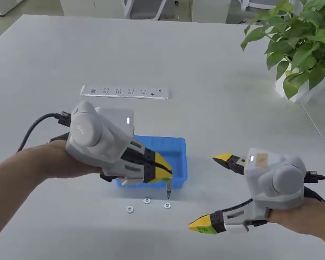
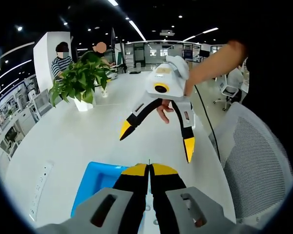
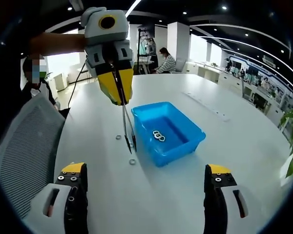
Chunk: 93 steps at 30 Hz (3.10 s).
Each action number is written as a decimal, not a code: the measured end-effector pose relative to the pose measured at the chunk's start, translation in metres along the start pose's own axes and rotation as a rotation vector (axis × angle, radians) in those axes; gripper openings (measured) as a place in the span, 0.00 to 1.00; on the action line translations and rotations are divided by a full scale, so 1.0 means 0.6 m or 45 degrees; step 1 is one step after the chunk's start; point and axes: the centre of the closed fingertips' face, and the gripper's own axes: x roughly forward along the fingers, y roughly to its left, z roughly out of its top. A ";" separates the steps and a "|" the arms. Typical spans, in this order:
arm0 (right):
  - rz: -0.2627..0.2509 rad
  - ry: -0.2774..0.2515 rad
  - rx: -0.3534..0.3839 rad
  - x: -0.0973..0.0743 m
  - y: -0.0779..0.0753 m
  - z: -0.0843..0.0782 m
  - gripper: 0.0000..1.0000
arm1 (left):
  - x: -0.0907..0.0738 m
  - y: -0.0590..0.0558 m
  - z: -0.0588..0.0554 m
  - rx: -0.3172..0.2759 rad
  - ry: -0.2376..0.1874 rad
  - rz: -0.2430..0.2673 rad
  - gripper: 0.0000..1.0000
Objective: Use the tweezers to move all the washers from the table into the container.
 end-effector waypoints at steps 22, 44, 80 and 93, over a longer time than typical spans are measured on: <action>0.024 0.016 0.018 0.014 0.013 -0.017 0.98 | 0.019 -0.011 -0.030 0.008 0.007 -0.028 0.05; 0.042 0.007 0.026 0.019 0.019 -0.022 0.94 | 0.029 -0.017 -0.045 0.004 0.019 -0.029 0.05; 0.284 0.029 -0.179 0.094 0.073 0.013 0.27 | 0.026 -0.024 -0.049 0.042 0.062 -0.127 0.05; 0.262 0.117 -0.233 0.113 0.069 0.004 0.12 | 0.026 -0.025 -0.046 0.044 0.085 -0.185 0.05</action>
